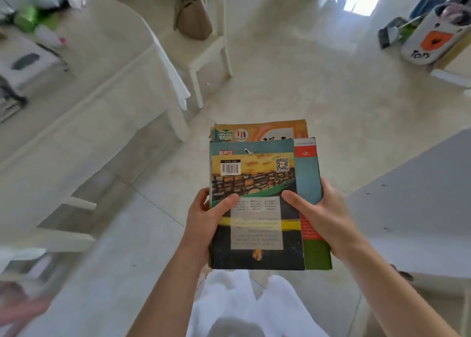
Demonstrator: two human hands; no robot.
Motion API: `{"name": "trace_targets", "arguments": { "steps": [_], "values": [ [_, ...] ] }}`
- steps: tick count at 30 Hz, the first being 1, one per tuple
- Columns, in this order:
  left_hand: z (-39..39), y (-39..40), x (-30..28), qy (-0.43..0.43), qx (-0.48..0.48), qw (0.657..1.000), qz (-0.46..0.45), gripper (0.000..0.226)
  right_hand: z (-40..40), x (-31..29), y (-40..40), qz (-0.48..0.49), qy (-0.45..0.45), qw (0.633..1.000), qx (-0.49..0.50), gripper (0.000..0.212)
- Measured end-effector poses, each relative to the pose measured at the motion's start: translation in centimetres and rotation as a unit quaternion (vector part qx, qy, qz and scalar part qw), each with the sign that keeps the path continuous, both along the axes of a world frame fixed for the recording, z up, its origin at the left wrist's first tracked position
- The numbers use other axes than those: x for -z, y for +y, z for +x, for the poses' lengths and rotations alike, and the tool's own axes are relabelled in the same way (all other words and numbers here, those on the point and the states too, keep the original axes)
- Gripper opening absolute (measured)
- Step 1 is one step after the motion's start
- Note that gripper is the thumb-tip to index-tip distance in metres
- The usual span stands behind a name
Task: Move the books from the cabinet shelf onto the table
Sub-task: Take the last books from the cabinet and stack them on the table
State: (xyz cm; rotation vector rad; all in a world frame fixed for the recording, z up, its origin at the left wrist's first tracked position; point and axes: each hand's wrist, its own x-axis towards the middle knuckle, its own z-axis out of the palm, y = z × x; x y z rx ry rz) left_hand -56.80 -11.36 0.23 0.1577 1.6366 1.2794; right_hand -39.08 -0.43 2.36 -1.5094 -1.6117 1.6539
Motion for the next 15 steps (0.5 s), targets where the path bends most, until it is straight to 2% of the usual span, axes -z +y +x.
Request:
{"name": "trace_targets", "arguments": {
  "steps": [9, 15],
  "values": [
    [-15.7, -6.3, -0.9, 0.035, -0.127, 0.991, -0.014, 0.031, -19.5, 0.5, -1.8, 0.011, -0.022, 0.991, -0.128, 0.051],
    [-23.8, -8.3, -0.6, 0.048, -0.187, 0.981, -0.037, 0.027, -29.8, 1.3, -2.1, -0.023, -0.023, 0.982, -0.188, 0.06]
  ]
}}
